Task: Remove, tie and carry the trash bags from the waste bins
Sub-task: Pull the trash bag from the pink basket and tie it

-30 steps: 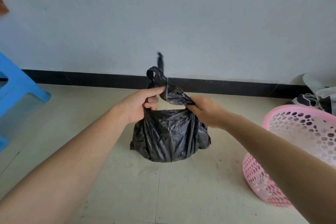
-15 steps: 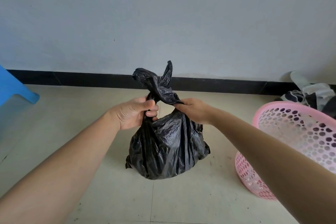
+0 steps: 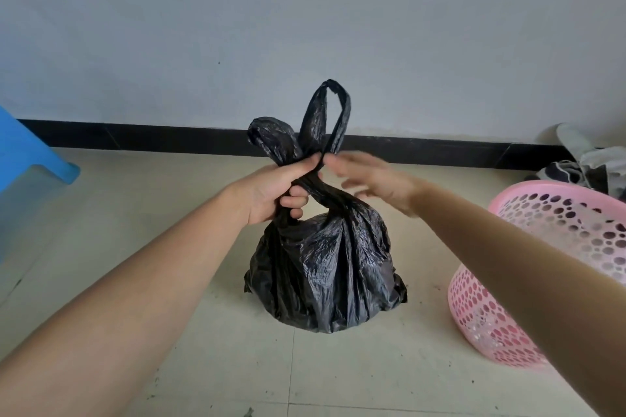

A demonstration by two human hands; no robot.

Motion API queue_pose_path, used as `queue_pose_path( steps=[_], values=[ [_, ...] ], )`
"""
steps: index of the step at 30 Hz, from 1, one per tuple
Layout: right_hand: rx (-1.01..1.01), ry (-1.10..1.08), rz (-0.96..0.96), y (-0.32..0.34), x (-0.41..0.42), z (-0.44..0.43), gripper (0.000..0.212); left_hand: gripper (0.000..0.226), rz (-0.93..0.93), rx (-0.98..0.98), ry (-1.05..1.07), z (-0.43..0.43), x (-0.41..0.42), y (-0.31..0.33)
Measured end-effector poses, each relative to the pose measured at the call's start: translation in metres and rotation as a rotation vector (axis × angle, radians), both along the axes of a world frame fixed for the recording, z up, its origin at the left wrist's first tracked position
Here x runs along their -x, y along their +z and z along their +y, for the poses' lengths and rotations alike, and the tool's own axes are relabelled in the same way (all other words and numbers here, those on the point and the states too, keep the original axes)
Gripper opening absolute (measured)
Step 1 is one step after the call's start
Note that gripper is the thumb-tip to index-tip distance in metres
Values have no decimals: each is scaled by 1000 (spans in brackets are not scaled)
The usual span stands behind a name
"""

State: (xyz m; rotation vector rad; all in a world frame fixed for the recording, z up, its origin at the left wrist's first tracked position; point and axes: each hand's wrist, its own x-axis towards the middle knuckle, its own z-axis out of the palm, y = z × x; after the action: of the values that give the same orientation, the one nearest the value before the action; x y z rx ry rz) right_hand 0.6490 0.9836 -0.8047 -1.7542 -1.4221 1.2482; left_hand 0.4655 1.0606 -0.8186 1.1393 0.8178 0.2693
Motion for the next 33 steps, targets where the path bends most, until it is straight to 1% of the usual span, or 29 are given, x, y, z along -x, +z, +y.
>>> queue_pose_path(
  steps=[1,3,4,5,7,8,11,12,13,14,16,18,19,20,21,23,24,25,28,31,33],
  values=[
    [-71,-67,87,5,0,2,100,36,1,-12,-39,-2,-1,3],
    [-195,-154,226,19,0,7,93,39,8,-32,-97,-6,-3,7],
    [-249,-176,269,25,0,11,83,42,13,-48,-113,-7,-4,7],
    [-309,-197,301,33,1,14,67,46,14,-66,-124,-8,-4,7],
    [-422,-281,353,44,3,19,28,48,-12,-77,-120,-10,-3,7],
    [-450,-349,387,49,3,21,18,47,-39,-59,-103,-11,-2,5],
    [-452,-605,518,56,-7,20,20,45,-112,24,-43,-10,5,0],
    [-441,-646,542,58,-12,19,21,46,-117,39,-20,-9,7,-1],
    [-426,-639,499,59,-17,16,23,46,-114,45,1,-8,8,-2],
    [-398,-590,411,60,-21,14,28,45,-108,44,10,-8,9,-2],
    [-324,-444,262,59,-19,10,47,44,-86,26,1,-8,9,0],
    [-241,-313,243,55,-5,9,68,42,-50,-5,-20,-11,5,3],
    [-219,-271,258,53,4,9,73,41,-39,-20,-28,-13,3,3],
    [-216,-255,281,50,13,10,69,40,-37,-28,-33,-16,1,4],
    [-237,-275,309,48,20,13,58,40,-44,-30,-38,-17,-1,4],
    [-300,-394,440,48,26,20,31,43,-65,-16,-43,-18,-4,4],
    [-313,-465,516,49,25,22,21,46,-74,-11,-41,-19,-3,4],
    [-324,-524,559,50,21,24,15,50,-82,-11,-33,-17,-2,3],
    [-335,-627,497,46,4,21,14,54,-133,25,10,-9,2,4],
    [-344,-664,518,38,-9,15,32,55,-166,118,72,-3,4,4],
    [-338,-669,481,36,-13,12,38,50,-204,138,127,1,3,0]
  ],
)
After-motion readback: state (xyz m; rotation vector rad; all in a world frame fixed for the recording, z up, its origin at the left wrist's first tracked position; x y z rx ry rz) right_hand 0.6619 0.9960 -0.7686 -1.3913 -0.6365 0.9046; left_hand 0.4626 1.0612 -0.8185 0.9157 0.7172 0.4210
